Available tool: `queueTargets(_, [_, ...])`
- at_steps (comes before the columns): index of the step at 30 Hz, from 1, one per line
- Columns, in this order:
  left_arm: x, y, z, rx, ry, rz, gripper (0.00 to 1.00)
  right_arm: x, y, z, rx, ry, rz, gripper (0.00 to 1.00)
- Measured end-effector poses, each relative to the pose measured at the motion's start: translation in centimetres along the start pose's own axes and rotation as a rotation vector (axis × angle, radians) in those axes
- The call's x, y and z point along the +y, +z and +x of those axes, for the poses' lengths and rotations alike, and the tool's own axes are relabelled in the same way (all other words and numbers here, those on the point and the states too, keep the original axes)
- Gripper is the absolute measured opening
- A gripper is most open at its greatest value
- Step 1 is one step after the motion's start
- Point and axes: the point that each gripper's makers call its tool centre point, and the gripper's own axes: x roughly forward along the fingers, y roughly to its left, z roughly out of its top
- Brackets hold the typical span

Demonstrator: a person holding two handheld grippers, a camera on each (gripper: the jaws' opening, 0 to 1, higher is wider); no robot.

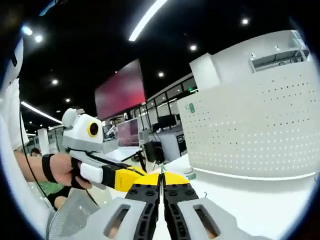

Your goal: Insert the hook assembly into the mounting plate slot until the hook locks in place.

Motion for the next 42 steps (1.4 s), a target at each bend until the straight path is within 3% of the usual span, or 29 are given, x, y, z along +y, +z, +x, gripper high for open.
queueTargets(9, [0.5, 0.5, 0.3, -0.026, 0.029, -0.002, 0.02, -0.4, 0.5, 0.3, -0.004, 0.008, -0.021, 0.01])
queueTargets(17, [1.7, 1.5, 0.8, -0.051, 0.077, 0.008, 0.02, -1.4, 0.3, -0.8, -0.004, 0.008, -0.018, 0.08])
queueTargets(27, [4.6, 3.1, 1.9, -0.091, 0.188, -0.018, 0.02, -2.7, -0.2, -3.0, 0.019, 0.014, -0.015, 0.11])
queueTargets(31, [5.8, 4.1, 2.1, -0.104, 0.242, 0.006, 0.02, -3.1, -0.3, -3.4, 0.022, 0.018, -0.012, 0.15])
queueTargets(37, [7.5, 5.4, 2.0, -0.114, 0.308, 0.02, 0.02, -2.7, -0.6, -4.0, 0.032, 0.015, -0.029, 0.25])
queueTargets(42, [8.5, 6.6, 2.2, -0.128, 0.354, 0.032, 0.02, -2.2, -1.3, -4.4, 0.069, 0.049, -0.027, 0.26])
